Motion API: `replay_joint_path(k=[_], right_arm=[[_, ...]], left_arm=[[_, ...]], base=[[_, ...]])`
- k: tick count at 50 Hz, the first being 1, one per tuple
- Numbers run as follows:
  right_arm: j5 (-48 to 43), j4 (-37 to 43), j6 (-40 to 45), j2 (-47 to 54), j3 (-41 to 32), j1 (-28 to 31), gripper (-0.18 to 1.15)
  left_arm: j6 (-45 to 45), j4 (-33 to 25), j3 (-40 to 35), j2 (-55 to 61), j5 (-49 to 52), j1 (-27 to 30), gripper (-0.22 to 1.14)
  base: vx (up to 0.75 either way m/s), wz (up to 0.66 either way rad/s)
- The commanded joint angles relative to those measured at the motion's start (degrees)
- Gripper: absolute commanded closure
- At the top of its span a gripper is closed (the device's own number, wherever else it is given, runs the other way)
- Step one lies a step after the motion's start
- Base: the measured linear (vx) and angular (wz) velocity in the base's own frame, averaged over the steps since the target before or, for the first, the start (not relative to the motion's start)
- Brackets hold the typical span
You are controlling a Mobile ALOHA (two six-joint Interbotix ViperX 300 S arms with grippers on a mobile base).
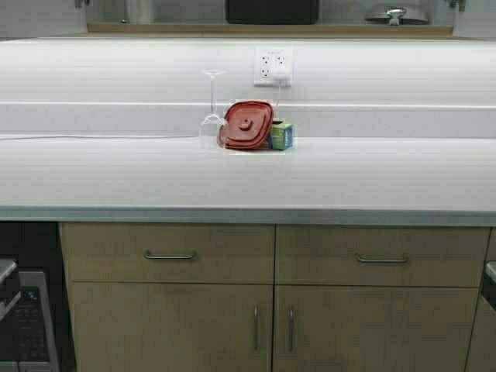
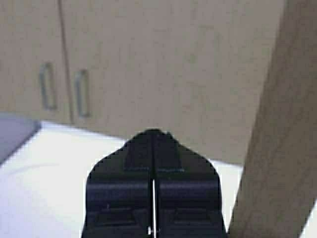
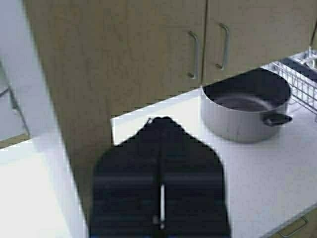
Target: Open the cabinet, put the pot inside, then close it
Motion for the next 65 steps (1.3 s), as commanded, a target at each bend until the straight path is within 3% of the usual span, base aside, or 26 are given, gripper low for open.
replay_joint_path(k=[1, 12, 24, 31, 48, 65], right_arm=[[-0.35, 0.35, -2.37, -4.04, 0.79, 8.35, 0.91], [-0.09, 0.35, -4.83, -12.92, 9.23, 18.63, 0.91], [-1.58, 3.25, -4.57, -25.58, 25.40, 25.40, 0.91], [-3.25, 7.12, -5.01, -26.89, 28.74, 27.42, 0.91], [-2.64, 9.05, -5.10, -17.40, 19.25, 33.22, 0.91], [-2.11, 10.11, -4.57, -16.79, 21.97, 35.42, 0.91]], left_arm=[[0.09, -0.18, 2.90, -6.24, -0.09, -6.50, 0.87], [0.26, 0.18, 10.90, -15.38, -0.18, -13.18, 0.87], [0.62, 0.18, 24.87, -27.25, 0.18, -19.51, 0.87], [1.49, 0.18, 27.69, -28.48, -0.26, -24.79, 0.87], [2.46, 0.26, 21.88, -19.86, -3.52, -26.89, 0.87], [1.23, -0.18, 1.58, -1.14, -2.72, -29.97, 0.87]], base=[[0.00, 0.00], [-0.01, 0.00], [0.01, 0.01], [0.03, 0.01], [0.08, 0.00], [0.16, -0.02]])
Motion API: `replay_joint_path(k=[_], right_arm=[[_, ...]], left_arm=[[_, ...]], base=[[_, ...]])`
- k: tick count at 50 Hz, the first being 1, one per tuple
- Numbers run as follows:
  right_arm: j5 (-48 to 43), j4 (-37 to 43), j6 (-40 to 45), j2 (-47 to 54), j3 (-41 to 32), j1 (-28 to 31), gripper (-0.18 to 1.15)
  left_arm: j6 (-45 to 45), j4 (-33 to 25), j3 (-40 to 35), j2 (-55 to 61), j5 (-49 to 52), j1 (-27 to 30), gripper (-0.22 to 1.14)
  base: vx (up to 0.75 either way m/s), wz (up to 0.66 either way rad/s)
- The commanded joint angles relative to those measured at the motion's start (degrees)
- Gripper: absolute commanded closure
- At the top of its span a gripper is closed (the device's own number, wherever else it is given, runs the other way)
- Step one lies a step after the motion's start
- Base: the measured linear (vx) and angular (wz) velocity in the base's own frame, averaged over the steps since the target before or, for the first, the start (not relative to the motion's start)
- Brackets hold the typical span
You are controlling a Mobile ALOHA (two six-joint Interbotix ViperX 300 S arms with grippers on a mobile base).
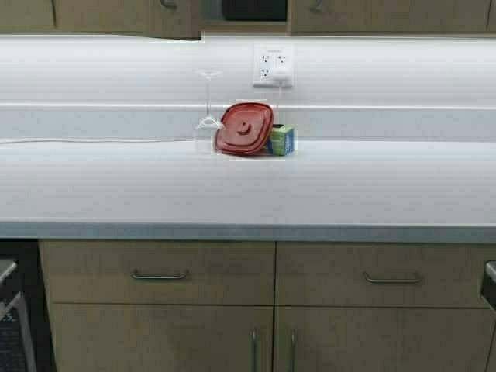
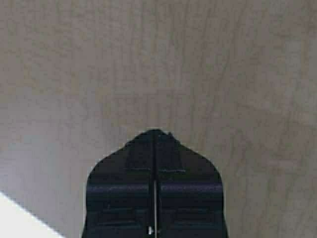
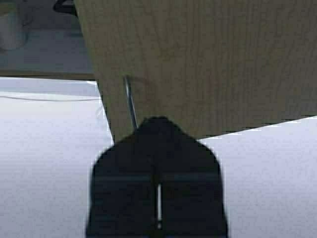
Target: Open the cabinet, put the pot inside, then close it
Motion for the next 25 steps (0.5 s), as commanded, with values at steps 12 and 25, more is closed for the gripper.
replay_joint_path(k=[12, 25], right_arm=[[-0.09, 0.00, -0.70, -2.11, 0.79, 0.44, 0.91], [-0.18, -0.44, -0.88, -1.05, 0.09, 0.44, 0.91]], left_arm=[[-0.53, 0.09, -6.15, 1.14, 2.81, -2.20, 0.87], [0.35, 0.26, 12.13, -14.06, -1.67, -6.77, 0.87]], base=[[0.17, -0.03], [0.22, 0.02]])
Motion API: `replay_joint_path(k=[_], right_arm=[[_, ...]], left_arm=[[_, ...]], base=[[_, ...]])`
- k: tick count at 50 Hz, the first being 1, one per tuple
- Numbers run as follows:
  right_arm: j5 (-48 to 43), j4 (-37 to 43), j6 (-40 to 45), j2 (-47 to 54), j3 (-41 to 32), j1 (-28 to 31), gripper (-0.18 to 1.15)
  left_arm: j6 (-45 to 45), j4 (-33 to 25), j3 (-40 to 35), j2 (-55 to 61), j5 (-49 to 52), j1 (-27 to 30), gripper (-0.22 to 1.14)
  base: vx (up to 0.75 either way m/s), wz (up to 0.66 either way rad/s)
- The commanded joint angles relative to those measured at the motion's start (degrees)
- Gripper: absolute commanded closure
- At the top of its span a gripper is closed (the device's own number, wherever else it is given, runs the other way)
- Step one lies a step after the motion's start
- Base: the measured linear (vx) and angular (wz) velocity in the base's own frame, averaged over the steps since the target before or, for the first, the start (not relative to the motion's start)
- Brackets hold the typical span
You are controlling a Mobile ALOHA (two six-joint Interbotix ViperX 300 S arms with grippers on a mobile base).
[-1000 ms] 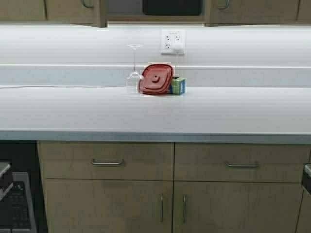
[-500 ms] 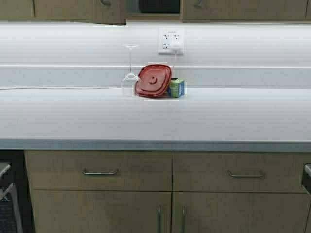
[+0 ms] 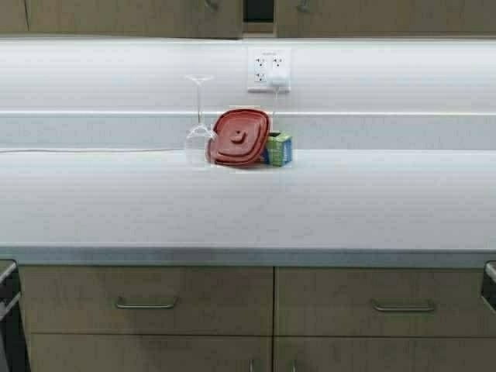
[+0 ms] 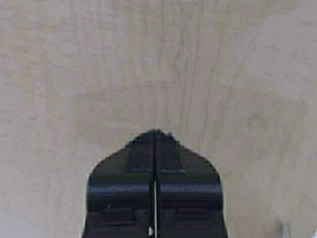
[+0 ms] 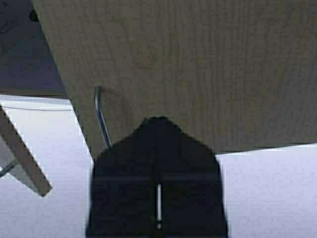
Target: Open the cabinet, put the pot inside, then close it
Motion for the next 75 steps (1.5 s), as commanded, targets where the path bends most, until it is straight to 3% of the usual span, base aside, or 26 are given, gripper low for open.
replay_joint_path(k=[1, 12, 17, 22, 30, 41, 75], right_arm=[[-0.44, -0.35, -0.09, 1.58, -2.55, 0.09, 0.91], [0.18, -0.44, 0.00, 14.77, -15.29, 0.18, 0.91], [2.37, -0.44, 0.00, 16.26, -18.37, 0.26, 0.91], [4.83, -0.44, 0.18, 12.04, -15.38, 2.20, 0.91], [5.01, -0.26, 0.70, 0.70, -4.39, 6.06, 0.91], [3.87, -0.26, 0.70, -7.38, 5.63, 6.33, 0.91], [3.69, -0.35, 0.26, -4.92, 3.43, 6.24, 0.91]], left_arm=[[0.09, 0.18, 6.50, -7.29, -2.55, -2.99, 0.87], [-0.44, 0.18, 12.48, -10.28, -2.64, -5.71, 0.87], [-0.44, 0.26, 13.27, -11.43, -3.08, -5.71, 0.87], [-0.09, 0.26, 13.89, -12.48, -3.16, -5.71, 0.87], [-0.62, 0.44, 13.97, -12.92, -3.16, -5.71, 0.87], [-0.88, 0.26, 14.24, -10.72, -3.52, -5.80, 0.87], [-0.70, 0.44, 17.58, -9.67, -6.68, -5.71, 0.87]], base=[[0.23, 0.14], [0.21, 0.12], [0.18, 0.00], [0.18, -0.05], [0.16, -0.10], [0.12, -0.06], [0.02, 0.00]])
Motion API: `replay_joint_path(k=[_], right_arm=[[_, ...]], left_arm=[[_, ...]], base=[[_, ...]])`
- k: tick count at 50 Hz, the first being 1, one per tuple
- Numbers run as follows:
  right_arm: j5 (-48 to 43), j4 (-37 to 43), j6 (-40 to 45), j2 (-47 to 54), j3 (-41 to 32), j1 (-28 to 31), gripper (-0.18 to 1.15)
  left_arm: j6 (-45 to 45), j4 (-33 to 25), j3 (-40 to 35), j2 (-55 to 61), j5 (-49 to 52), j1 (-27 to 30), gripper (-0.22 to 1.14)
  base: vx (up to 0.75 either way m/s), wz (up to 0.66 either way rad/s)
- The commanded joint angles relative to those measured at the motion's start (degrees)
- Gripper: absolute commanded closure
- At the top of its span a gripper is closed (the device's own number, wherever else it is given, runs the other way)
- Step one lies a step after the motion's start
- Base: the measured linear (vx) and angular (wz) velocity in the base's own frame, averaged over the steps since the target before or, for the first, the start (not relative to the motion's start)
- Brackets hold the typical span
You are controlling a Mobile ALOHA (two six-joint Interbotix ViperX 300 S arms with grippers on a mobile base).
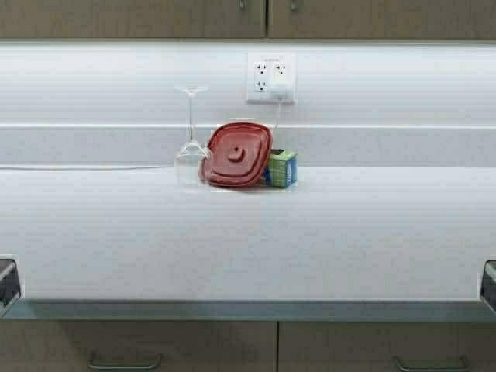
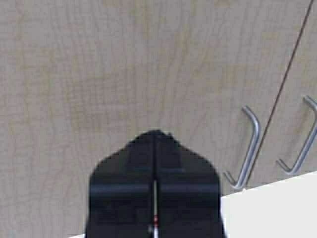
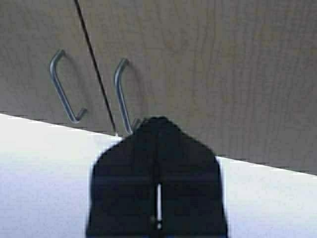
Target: Open the cabinet, put the pot inside, then close it
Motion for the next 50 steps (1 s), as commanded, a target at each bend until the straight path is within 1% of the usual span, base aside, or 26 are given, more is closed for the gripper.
replay_joint_path(k=[1, 50], right_arm=[[-0.53, 0.00, -0.09, -0.26, -1.05, 0.09, 0.91], [-0.53, -0.09, -0.26, 1.41, -1.05, 0.09, 0.91]], left_arm=[[0.09, 0.09, -0.62, -0.18, -0.44, -0.18, 0.87], [0.09, 0.09, 0.18, 0.18, -0.88, -0.18, 0.87]], base=[[-0.01, 0.00], [0.00, 0.00]])
